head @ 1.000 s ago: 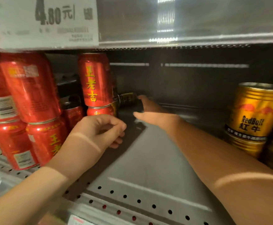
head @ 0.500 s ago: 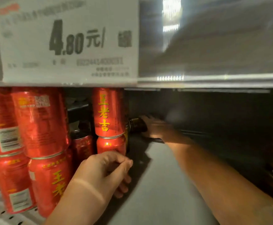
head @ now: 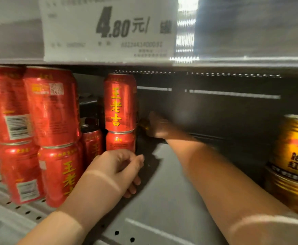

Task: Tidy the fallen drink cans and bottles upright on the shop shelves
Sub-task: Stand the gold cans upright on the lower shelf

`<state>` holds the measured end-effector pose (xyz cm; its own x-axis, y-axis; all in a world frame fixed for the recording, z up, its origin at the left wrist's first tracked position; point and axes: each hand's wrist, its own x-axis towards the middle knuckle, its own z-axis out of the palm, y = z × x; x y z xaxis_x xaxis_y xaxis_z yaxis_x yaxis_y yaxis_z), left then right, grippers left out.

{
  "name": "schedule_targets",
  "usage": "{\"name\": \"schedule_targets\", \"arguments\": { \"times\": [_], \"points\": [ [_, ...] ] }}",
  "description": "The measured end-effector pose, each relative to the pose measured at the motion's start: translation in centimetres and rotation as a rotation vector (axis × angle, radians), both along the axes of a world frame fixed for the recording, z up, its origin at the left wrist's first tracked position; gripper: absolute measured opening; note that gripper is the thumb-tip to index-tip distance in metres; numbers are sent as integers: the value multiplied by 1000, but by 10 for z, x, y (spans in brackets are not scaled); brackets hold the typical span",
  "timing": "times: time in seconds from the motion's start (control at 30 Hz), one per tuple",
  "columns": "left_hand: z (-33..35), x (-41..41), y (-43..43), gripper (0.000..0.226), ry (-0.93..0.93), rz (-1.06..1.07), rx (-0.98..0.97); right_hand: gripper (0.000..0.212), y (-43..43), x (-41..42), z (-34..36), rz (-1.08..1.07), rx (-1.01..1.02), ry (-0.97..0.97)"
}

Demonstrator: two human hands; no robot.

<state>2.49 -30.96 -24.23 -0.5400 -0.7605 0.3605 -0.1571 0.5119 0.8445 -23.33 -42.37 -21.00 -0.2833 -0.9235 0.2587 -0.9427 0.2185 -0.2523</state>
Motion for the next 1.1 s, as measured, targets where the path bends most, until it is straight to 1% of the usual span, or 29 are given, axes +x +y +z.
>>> {"name": "schedule_targets", "arguments": {
  "times": [0.07, 0.17, 0.23, 0.3, 0.37, 0.43, 0.5, 0.53, 0.6, 0.63, 0.7, 0.73, 0.77, 0.83, 0.87, 0.9, 0.97, 1.03, 1.1],
  "points": [
    [-4, 3, -2, 21, 21, -9, -24, 74, 7, 4, -2, -31, 24, -44],
    [-6, 5, -5, 23, 21, -14, -46, 76, 23, 10, -6, -133, 83, -30],
    [-4, 4, -2, 22, 3, -31, -48, 76, 44, 15, -8, -220, 22, -59],
    [-2, 5, 3, 21, -9, -63, -26, 74, 72, 19, -9, -262, -52, -145],
    [0, 8, 8, 20, 3, -84, -9, 64, 101, 27, -8, -257, -126, -258],
    [1, 11, 12, 15, 7, -68, 3, 50, 131, 40, -6, -243, -200, -323],
    [2, 12, 16, 6, -21, -60, 21, 38, 164, 56, 0, -238, -229, -382],
    [2, 11, 17, 6, -62, -53, 13, 36, 182, 64, 3, -229, -240, -432],
    [3, 9, 22, 19, -188, -18, -80, 36, 215, 79, 12, -204, -228, -488],
    [5, 7, 26, 27, -241, 0, -143, 40, 230, 87, 17, -202, -186, -488],
    [10, 2, 35, 49, -286, -10, -211, 48, 255, 100, 26, -195, -95, -515],
    [13, -1, 39, 61, -303, -42, -209, 46, 265, 107, 31, -179, -74, -529],
    [16, -3, 44, 73, -321, -86, -193, 40, 272, 112, 36, -158, -71, -533],
    [20, -8, 53, 86, -340, -171, -174, 25, 282, 120, 42, -132, -50, -512],
    [20, -10, 56, 86, -341, -200, -171, 22, 284, 123, 45, -136, -30, -502],
    [20, -11, 59, 84, -343, -219, -159, 24, 284, 125, 46, -148, -7, -493],
    [16, -10, 62, 80, -329, -254, -91, 43, 283, 129, 45, -202, 11, -464],
    [9, -9, 62, 72, -259, -262, 10, 55, 285, 132, 41, -219, -43, -460],
    [4, -8, 59, 66, -209, -232, 71, 51, 290, 133, 33, -187, -125, -529]
  ]
}}
